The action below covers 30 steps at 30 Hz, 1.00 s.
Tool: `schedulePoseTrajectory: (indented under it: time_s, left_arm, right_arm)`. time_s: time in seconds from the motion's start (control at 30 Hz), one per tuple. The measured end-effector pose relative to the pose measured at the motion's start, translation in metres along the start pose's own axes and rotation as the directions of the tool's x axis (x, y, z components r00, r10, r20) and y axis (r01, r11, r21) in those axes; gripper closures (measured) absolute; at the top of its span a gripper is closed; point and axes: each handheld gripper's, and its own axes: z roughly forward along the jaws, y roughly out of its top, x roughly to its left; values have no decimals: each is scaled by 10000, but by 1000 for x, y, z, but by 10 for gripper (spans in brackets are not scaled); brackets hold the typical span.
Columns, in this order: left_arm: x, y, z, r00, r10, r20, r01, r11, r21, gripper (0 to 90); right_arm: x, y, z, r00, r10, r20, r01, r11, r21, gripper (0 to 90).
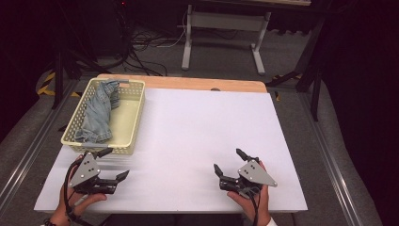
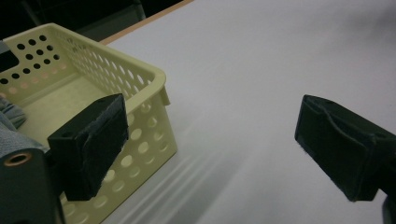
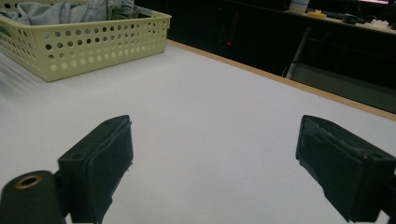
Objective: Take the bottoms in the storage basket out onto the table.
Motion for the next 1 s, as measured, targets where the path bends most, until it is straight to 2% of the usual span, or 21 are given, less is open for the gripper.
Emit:
schedulePoseTrajectory:
  time_s: [0.13,0.2,0.37,0.43,0.47,0.57,0.7,0.77,0.83,0.9,1.0]
  left_arm:
    - [-1,0,2,10000,-76,56,76,10000,54,105]
    - [-2,0,3,9999,-51,92,50,10000,83,105]
    - [-6,-1,3,9998,172,125,-176,9994,299,105]
    - [-6,1,1,9998,208,48,-209,9995,226,112]
    - [-6,1,0,9999,92,83,-93,9999,141,111]
    - [-6,3,-2,10000,55,7,-55,10000,42,111]
    - [-6,7,-4,9998,114,-148,-115,9999,-43,113]
    - [-5,9,-7,9998,-20,-175,18,9999,-139,112]
    - [-2,13,-11,9992,-93,-386,85,9997,-223,112]
    - [3,18,-16,9970,-341,-694,312,9986,-428,114]
    - [13,25,-22,9895,-723,-1248,669,9967,-463,119]
  right_arm:
    - [0,-1,2,9999,-166,-22,166,9998,80,113]
    - [0,-1,1,9999,-6,-129,7,10000,51,111]
    - [-1,1,1,10000,-50,-43,50,10000,-81,106]
    - [-1,1,1,9999,-167,-33,166,9998,-52,106]
    - [-1,2,0,9998,-197,13,197,9998,-43,106]
    - [-3,2,-1,9999,-101,95,102,9999,-137,108]
    - [-4,0,1,10000,-78,60,78,10000,0,108]
    - [-4,0,1,10000,-24,32,24,10000,-25,107]
    - [-4,0,1,9999,102,-9,-102,9999,-28,107]
    - [-4,0,2,9999,127,-22,-127,9999,4,107]
    - [-4,-1,2,9998,209,-45,-209,9998,52,107]
